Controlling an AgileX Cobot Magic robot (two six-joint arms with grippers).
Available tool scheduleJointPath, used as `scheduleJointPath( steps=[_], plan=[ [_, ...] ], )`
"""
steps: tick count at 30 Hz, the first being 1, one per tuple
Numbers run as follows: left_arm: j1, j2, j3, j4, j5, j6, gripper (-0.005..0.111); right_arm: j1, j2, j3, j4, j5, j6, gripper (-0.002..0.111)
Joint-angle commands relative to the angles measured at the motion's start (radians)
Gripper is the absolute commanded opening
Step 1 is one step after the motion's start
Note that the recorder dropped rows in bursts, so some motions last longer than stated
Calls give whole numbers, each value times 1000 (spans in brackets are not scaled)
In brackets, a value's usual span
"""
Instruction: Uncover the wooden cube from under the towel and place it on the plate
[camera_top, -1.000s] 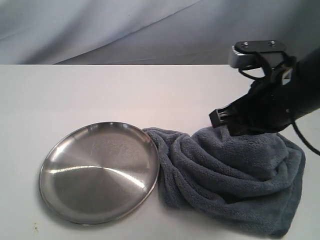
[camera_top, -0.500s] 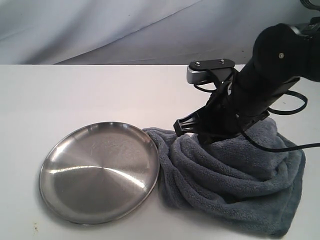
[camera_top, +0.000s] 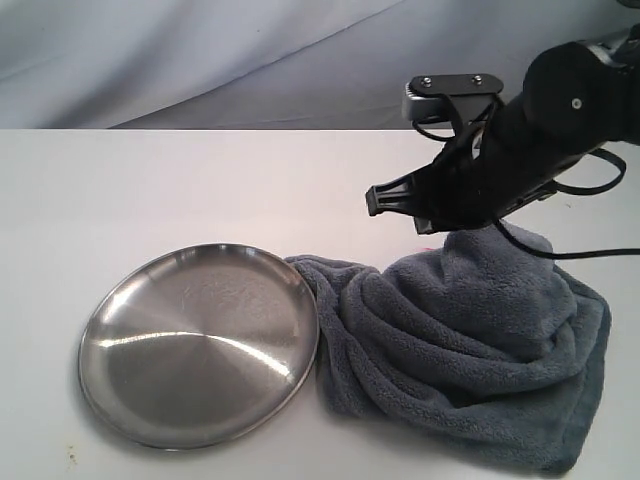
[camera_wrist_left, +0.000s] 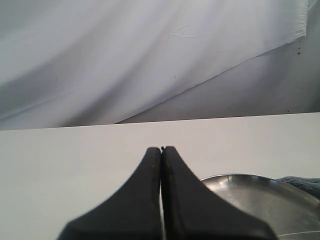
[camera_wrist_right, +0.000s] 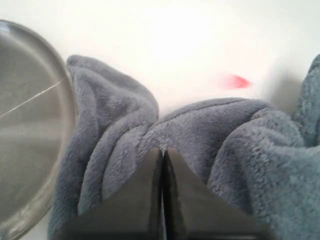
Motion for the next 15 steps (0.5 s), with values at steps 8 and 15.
scheduleJointPath(
  steps=[8, 15],
  plan=[
    [-5, -4, 4, -2, -3, -3, 0, -38, 232, -265, -32, 62, 6, 0],
    [-5, -4, 4, -2, -3, -3, 0, -36, 379, -459, 52, 100, -2, 0]
  ],
)
